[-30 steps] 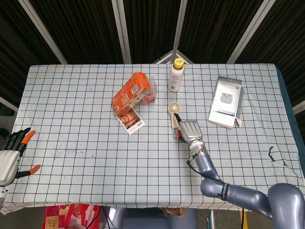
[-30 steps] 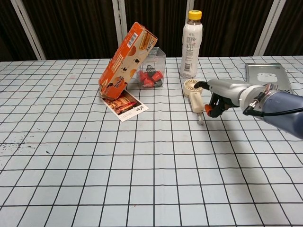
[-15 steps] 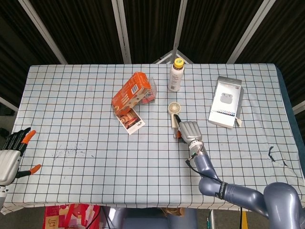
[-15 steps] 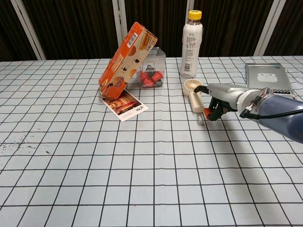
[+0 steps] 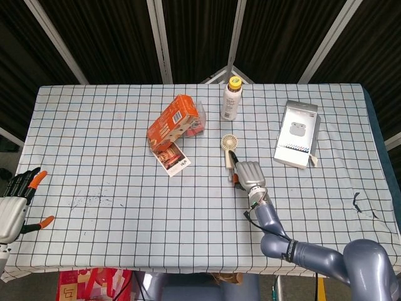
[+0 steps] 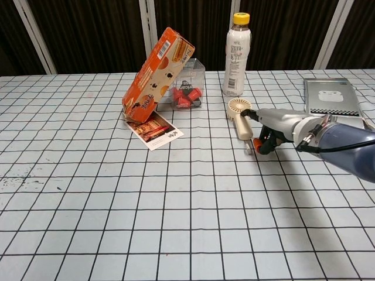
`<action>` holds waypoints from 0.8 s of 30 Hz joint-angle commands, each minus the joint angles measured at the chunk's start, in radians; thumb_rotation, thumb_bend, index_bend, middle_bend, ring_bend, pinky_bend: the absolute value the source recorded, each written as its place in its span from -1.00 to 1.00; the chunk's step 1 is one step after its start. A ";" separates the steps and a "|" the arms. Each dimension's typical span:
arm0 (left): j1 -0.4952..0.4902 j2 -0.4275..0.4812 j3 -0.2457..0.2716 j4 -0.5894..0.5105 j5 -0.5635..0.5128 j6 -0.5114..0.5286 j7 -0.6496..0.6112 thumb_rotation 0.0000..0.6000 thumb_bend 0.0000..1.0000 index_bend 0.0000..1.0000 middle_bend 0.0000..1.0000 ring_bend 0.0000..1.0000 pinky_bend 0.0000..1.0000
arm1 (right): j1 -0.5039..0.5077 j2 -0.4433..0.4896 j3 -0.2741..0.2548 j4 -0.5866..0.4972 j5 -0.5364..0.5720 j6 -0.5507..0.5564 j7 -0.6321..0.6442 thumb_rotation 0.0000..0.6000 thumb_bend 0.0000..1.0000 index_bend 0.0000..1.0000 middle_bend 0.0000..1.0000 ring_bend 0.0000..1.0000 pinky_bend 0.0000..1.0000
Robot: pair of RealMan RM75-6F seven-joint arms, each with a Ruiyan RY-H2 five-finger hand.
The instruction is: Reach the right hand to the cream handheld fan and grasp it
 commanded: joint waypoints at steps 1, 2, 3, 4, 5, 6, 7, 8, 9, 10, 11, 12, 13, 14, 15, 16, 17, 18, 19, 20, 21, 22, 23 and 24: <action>0.000 0.000 0.000 0.000 0.000 0.000 0.000 1.00 -0.92 -1.00 -1.00 -1.00 -1.00 | -0.001 -0.005 -0.006 0.001 0.002 0.000 -0.001 1.00 0.35 -1.00 0.62 0.83 0.81; 0.000 0.000 0.000 0.000 0.000 0.000 -0.001 1.00 -0.92 -1.00 -1.00 -1.00 -1.00 | -0.002 -0.009 -0.009 0.002 0.005 0.000 -0.001 1.00 0.35 -1.00 0.62 0.83 0.81; 0.000 0.000 0.000 0.000 0.000 0.000 -0.001 1.00 -0.92 -1.00 -1.00 -1.00 -1.00 | -0.003 -0.011 -0.011 0.003 0.006 -0.001 -0.001 1.00 0.35 -1.00 0.62 0.83 0.81; 0.000 0.000 0.000 0.000 0.000 0.000 -0.002 1.00 -0.92 -1.00 -1.00 -1.00 -1.00 | -0.003 -0.013 -0.014 0.005 0.009 -0.001 -0.002 1.00 0.35 -1.00 0.62 0.83 0.81; 0.000 0.000 0.000 -0.001 0.000 0.000 -0.002 1.00 -0.92 -1.00 -1.00 -1.00 -1.00 | -0.004 -0.015 -0.016 0.007 0.011 -0.002 -0.003 1.00 0.35 -1.00 0.62 0.83 0.81; 0.000 0.001 0.000 -0.001 0.000 0.000 -0.002 1.00 -0.92 -1.00 -1.00 -1.00 -1.00 | -0.004 -0.018 -0.020 0.009 0.016 -0.004 -0.006 1.00 0.35 -1.00 0.62 0.83 0.81; 0.000 0.000 0.000 0.000 0.000 0.000 -0.003 1.00 -0.92 -1.00 -1.00 -1.00 -1.00 | -0.004 -0.019 -0.021 0.011 0.019 -0.005 -0.007 1.00 0.35 -1.00 0.62 0.83 0.81; 0.000 0.000 0.000 0.000 -0.001 0.000 -0.003 1.00 -0.92 -1.00 -1.00 -1.00 -1.00 | -0.004 -0.021 -0.023 0.012 0.021 -0.005 -0.009 1.00 0.35 -1.00 0.62 0.83 0.81; 0.000 0.000 0.000 0.000 -0.001 0.000 -0.003 1.00 -0.92 -1.00 -1.00 -1.00 -1.00 | -0.005 -0.022 -0.025 0.014 0.023 -0.005 -0.010 1.00 0.35 -1.00 0.62 0.83 0.81; 0.000 0.000 0.000 0.000 -0.001 0.000 -0.003 1.00 -0.92 -1.00 -1.00 -1.00 -1.00 | -0.005 -0.024 -0.026 0.015 0.026 -0.005 -0.011 1.00 0.35 -1.00 0.62 0.83 0.81; 0.000 0.000 0.000 0.000 -0.001 0.000 -0.003 1.00 -0.92 -1.00 -1.00 -1.00 -1.00 | -0.005 -0.024 -0.025 0.015 0.028 -0.004 -0.010 1.00 0.35 -1.00 0.62 0.83 0.81; 0.000 0.000 0.000 0.000 -0.002 0.000 -0.003 1.00 -0.92 -1.00 -1.00 -1.00 -1.00 | -0.005 -0.024 -0.024 0.015 0.028 -0.002 -0.009 1.00 0.35 -1.00 0.62 0.83 0.81; 0.000 0.000 -0.001 0.000 -0.002 0.000 -0.002 1.00 -0.92 -1.00 -1.00 -1.00 -1.00 | -0.005 -0.024 -0.021 0.013 0.025 0.001 -0.006 1.00 0.35 -1.00 0.62 0.83 0.81; -0.001 0.000 -0.001 0.000 -0.003 -0.001 -0.003 1.00 -0.92 -1.00 -1.00 -1.00 -1.00 | -0.005 -0.022 -0.017 0.010 0.020 0.005 -0.002 1.00 0.35 -1.00 0.62 0.83 0.81; 0.000 0.000 -0.001 0.000 -0.003 -0.001 -0.003 1.00 -0.92 -1.00 -1.00 -1.00 -1.00 | -0.005 -0.019 -0.013 0.005 0.012 0.012 0.003 1.00 0.35 -1.00 0.62 0.83 0.81; -0.001 0.000 -0.001 0.000 -0.004 -0.001 -0.003 1.00 -0.92 -1.00 -1.00 -1.00 -1.00 | -0.005 -0.015 -0.007 -0.002 0.002 0.022 0.009 1.00 0.35 -1.00 0.62 0.83 0.81; -0.001 0.000 -0.001 0.000 -0.004 -0.001 -0.002 1.00 -0.92 -1.00 -1.00 -1.00 -1.00 | -0.006 -0.011 -0.001 -0.010 -0.011 0.033 0.017 1.00 0.35 -1.00 0.62 0.83 0.81; -0.001 -0.001 -0.001 0.000 -0.004 -0.001 -0.002 1.00 -0.92 -1.00 -1.00 -1.00 -1.00 | -0.007 -0.004 0.005 -0.020 -0.025 0.045 0.025 1.00 0.35 -1.00 0.62 0.83 0.81; -0.001 -0.001 -0.001 -0.001 -0.004 -0.001 -0.001 1.00 -0.92 -1.00 -1.00 -1.00 -1.00 | -0.009 0.009 0.018 -0.042 -0.050 0.068 0.039 1.00 0.35 -1.00 0.62 0.82 0.80; -0.001 -0.002 -0.001 0.000 -0.003 0.000 0.000 1.00 -0.92 -1.00 -1.00 -1.00 -1.00 | -0.012 0.019 0.026 -0.059 -0.069 0.084 0.050 1.00 0.35 -1.00 0.62 0.80 0.78; 0.000 -0.002 -0.001 0.000 -0.003 0.001 0.001 1.00 -0.92 -1.00 -1.00 -1.00 -1.00 | -0.016 0.031 0.034 -0.078 -0.091 0.102 0.062 1.00 0.35 -1.00 0.62 0.77 0.75; 0.000 -0.003 -0.002 0.000 -0.002 0.002 0.002 1.00 -0.92 -1.00 -1.00 -1.00 -1.00 | -0.021 0.043 0.042 -0.099 -0.116 0.124 0.078 1.00 0.35 -1.00 0.59 0.72 0.70; 0.000 -0.004 -0.002 0.001 -0.002 0.004 0.004 1.00 -0.92 -1.00 -1.00 -1.00 -1.00 | -0.032 0.062 0.054 -0.132 -0.163 0.163 0.106 1.00 0.35 -1.00 0.54 0.67 0.63; 0.001 -0.005 -0.002 0.002 -0.002 0.005 0.006 1.00 -0.92 -1.00 -1.00 -1.00 -1.00 | -0.041 0.076 0.059 -0.153 -0.197 0.190 0.123 1.00 0.35 -1.00 0.50 0.63 0.58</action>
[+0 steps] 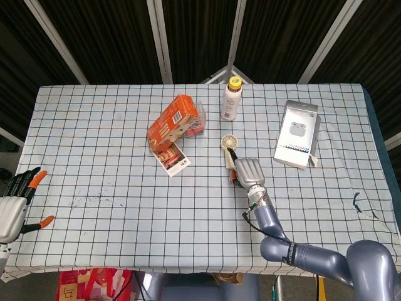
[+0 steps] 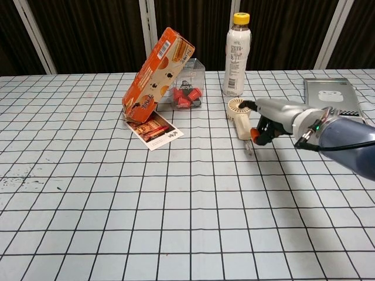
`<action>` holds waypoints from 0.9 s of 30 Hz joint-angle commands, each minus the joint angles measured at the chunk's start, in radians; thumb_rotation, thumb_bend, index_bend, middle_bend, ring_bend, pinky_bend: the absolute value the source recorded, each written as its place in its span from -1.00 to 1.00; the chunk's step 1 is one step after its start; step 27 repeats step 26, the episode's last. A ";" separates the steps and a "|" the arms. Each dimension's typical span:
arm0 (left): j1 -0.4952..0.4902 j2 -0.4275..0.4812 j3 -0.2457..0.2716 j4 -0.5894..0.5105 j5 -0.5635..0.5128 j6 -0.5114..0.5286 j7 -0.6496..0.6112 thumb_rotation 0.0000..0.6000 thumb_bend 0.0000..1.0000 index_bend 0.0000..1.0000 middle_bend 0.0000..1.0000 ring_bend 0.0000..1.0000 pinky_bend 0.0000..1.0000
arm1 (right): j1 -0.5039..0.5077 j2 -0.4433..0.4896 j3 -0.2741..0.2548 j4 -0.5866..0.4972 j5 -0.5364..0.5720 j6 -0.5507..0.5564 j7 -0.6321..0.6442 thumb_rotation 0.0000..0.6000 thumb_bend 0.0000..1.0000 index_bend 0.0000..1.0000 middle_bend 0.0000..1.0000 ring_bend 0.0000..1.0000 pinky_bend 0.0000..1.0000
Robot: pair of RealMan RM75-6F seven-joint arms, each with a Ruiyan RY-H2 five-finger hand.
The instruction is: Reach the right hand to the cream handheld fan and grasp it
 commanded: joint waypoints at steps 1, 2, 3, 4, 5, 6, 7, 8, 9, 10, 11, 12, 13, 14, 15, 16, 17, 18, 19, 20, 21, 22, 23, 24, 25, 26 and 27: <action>0.001 -0.002 -0.001 0.002 0.000 0.004 0.003 1.00 -0.92 -1.00 -1.00 -1.00 -1.00 | -0.035 0.064 0.030 -0.095 -0.130 0.108 0.077 1.00 0.35 -1.00 0.43 0.56 0.49; 0.002 -0.003 -0.001 0.003 0.001 0.006 0.004 1.00 -0.92 -1.00 -1.00 -1.00 -1.00 | -0.046 0.080 0.029 -0.117 -0.161 0.133 0.090 1.00 0.35 -1.00 0.36 0.48 0.39; 0.003 -0.005 -0.002 0.004 0.003 0.010 0.006 1.00 -0.92 -1.00 -1.00 -1.00 -1.00 | -0.066 0.111 0.023 -0.152 -0.207 0.172 0.105 1.00 0.35 -1.00 0.31 0.43 0.32; 0.003 -0.006 -0.002 0.006 0.004 0.012 0.008 1.00 -0.92 -1.00 -1.00 -1.00 -1.00 | -0.082 0.134 0.015 -0.177 -0.234 0.196 0.111 1.00 0.35 -1.00 0.23 0.33 0.21; 0.004 -0.007 -0.002 0.008 0.006 0.015 0.010 1.00 -0.92 -1.00 -1.00 -1.00 -1.00 | -0.099 0.158 0.006 -0.205 -0.259 0.218 0.115 1.00 0.35 -1.00 0.17 0.25 0.12; 0.005 -0.008 -0.001 0.009 0.006 0.017 0.011 1.00 -0.92 -1.00 -1.00 -1.00 -1.00 | -0.119 0.185 -0.006 -0.236 -0.280 0.239 0.119 1.00 0.35 -1.00 0.08 0.15 0.02; 0.007 -0.009 -0.001 0.009 0.008 0.020 0.012 1.00 -0.92 -1.00 -1.00 -1.00 -1.00 | -0.151 0.228 -0.031 -0.285 -0.310 0.266 0.123 1.00 0.35 -1.00 0.03 0.08 -0.04; 0.008 -0.010 0.000 0.009 0.010 0.023 0.013 1.00 -0.92 -1.00 -1.00 -1.00 -1.00 | -0.176 0.260 -0.052 -0.318 -0.329 0.284 0.124 1.00 0.33 -1.00 -0.06 -0.03 -0.14; 0.009 -0.010 0.000 0.010 0.012 0.026 0.016 1.00 -0.92 -1.00 -1.00 -1.00 -1.00 | -0.200 0.291 -0.074 -0.349 -0.347 0.299 0.125 1.00 0.30 -1.00 -0.13 -0.11 -0.22; 0.011 -0.011 0.001 0.011 0.014 0.029 0.019 1.00 -0.92 -1.00 -1.00 -1.00 -1.00 | -0.227 0.324 -0.099 -0.380 -0.364 0.316 0.125 1.00 0.27 -1.00 -0.19 -0.18 -0.28; 0.013 -0.012 0.002 0.011 0.017 0.034 0.026 1.00 -0.92 -1.00 -1.00 -1.00 -1.00 | -0.271 0.376 -0.143 -0.427 -0.392 0.343 0.127 1.00 0.23 -1.00 -0.25 -0.25 -0.36; 0.014 -0.013 0.003 0.012 0.019 0.037 0.031 1.00 -0.92 -1.00 -1.00 -1.00 -1.00 | -0.301 0.410 -0.174 -0.455 -0.415 0.363 0.131 1.00 0.21 -1.00 -0.29 -0.30 -0.40; 0.016 -0.015 0.003 0.012 0.021 0.041 0.036 1.00 -0.92 -1.00 -1.00 -1.00 -1.00 | -0.330 0.441 -0.205 -0.479 -0.443 0.386 0.136 1.00 0.17 -1.00 -0.36 -0.38 -0.48; 0.017 -0.017 0.003 0.013 0.025 0.046 0.041 1.00 -0.92 -1.00 -1.00 -1.00 -1.00 | -0.355 0.468 -0.231 -0.496 -0.474 0.407 0.145 1.00 0.13 -1.00 -0.44 -0.49 -0.55; 0.019 -0.022 0.003 0.015 0.031 0.054 0.050 1.00 -0.92 -1.00 -1.00 -1.00 -1.00 | -0.397 0.506 -0.275 -0.510 -0.518 0.444 0.156 1.00 0.10 -1.00 -0.52 -0.59 -0.62; 0.020 -0.026 0.003 0.017 0.035 0.059 0.057 1.00 -0.92 -1.00 -1.00 -1.00 -1.00 | -0.426 0.531 -0.304 -0.516 -0.545 0.468 0.164 1.00 0.05 -1.00 -0.66 -0.75 -0.72; 0.021 -0.029 0.004 0.018 0.038 0.063 0.063 1.00 -0.92 -1.00 -1.00 -1.00 -1.00 | -0.453 0.551 -0.332 -0.518 -0.569 0.491 0.172 1.00 0.00 -1.00 -0.80 -0.89 -0.81; 0.022 -0.033 0.005 0.019 0.043 0.067 0.070 1.00 -0.92 -1.00 -1.00 -1.00 -1.00 | -0.478 0.569 -0.353 -0.516 -0.591 0.513 0.182 1.00 -0.02 -1.00 -0.88 -0.95 -0.86; 0.023 -0.039 0.006 0.022 0.049 0.072 0.080 1.00 -0.92 -1.00 -1.00 -1.00 -1.00 | -0.512 0.591 -0.381 -0.506 -0.621 0.545 0.196 1.00 -0.05 -1.00 -0.96 -0.99 -0.90; 0.024 -0.043 0.007 0.024 0.054 0.075 0.088 1.00 -0.92 -1.00 -1.00 -1.00 -1.00 | -0.535 0.603 -0.397 -0.495 -0.639 0.569 0.204 1.00 -0.09 -1.00 -1.00 -1.00 -0.92; 0.025 -0.046 0.008 0.026 0.058 0.079 0.095 1.00 -0.92 -1.00 -1.00 -1.00 -1.00 | -0.557 0.612 -0.409 -0.480 -0.657 0.596 0.211 1.00 -0.11 -1.00 -1.00 -1.00 -0.93; 0.026 -0.050 0.010 0.030 0.063 0.083 0.103 1.00 -0.92 -1.00 -1.00 -1.00 -1.00 | -0.578 0.619 -0.418 -0.463 -0.673 0.620 0.219 1.00 -0.14 -1.00 -1.00 -1.00 -0.93; 0.028 -0.055 0.012 0.033 0.068 0.087 0.115 1.00 -0.92 -1.00 -1.00 -1.00 -1.00 | -0.610 0.626 -0.431 -0.434 -0.692 0.660 0.229 1.00 -0.16 -1.00 -1.00 -1.00 -0.93; 0.030 -0.057 0.013 0.034 0.070 0.088 0.123 1.00 -0.92 -1.00 -1.00 -1.00 -1.00 | -0.628 0.627 -0.437 -0.414 -0.704 0.681 0.237 1.00 -0.18 -1.00 -1.00 -1.00 -0.93; 0.030 -0.060 0.014 0.035 0.073 0.090 0.129 1.00 -0.92 -1.00 -1.00 -1.00 -1.00 | -0.644 0.627 -0.441 -0.395 -0.715 0.697 0.248 1.00 -0.18 -1.00 -1.00 -1.00 -0.93; 0.031 -0.062 0.014 0.036 0.074 0.092 0.135 1.00 -0.92 -1.00 -1.00 -1.00 -1.00 | -0.660 0.628 -0.444 -0.379 -0.722 0.714 0.263 1.00 -0.19 -1.00 -1.00 -1.00 -0.93; 0.031 -0.062 0.014 0.036 0.074 0.092 0.135 1.00 -0.92 -1.00 -1.00 -1.00 -1.00 | -0.660 0.628 -0.444 -0.379 -0.722 0.714 0.263 1.00 -0.19 -1.00 -1.00 -1.00 -0.93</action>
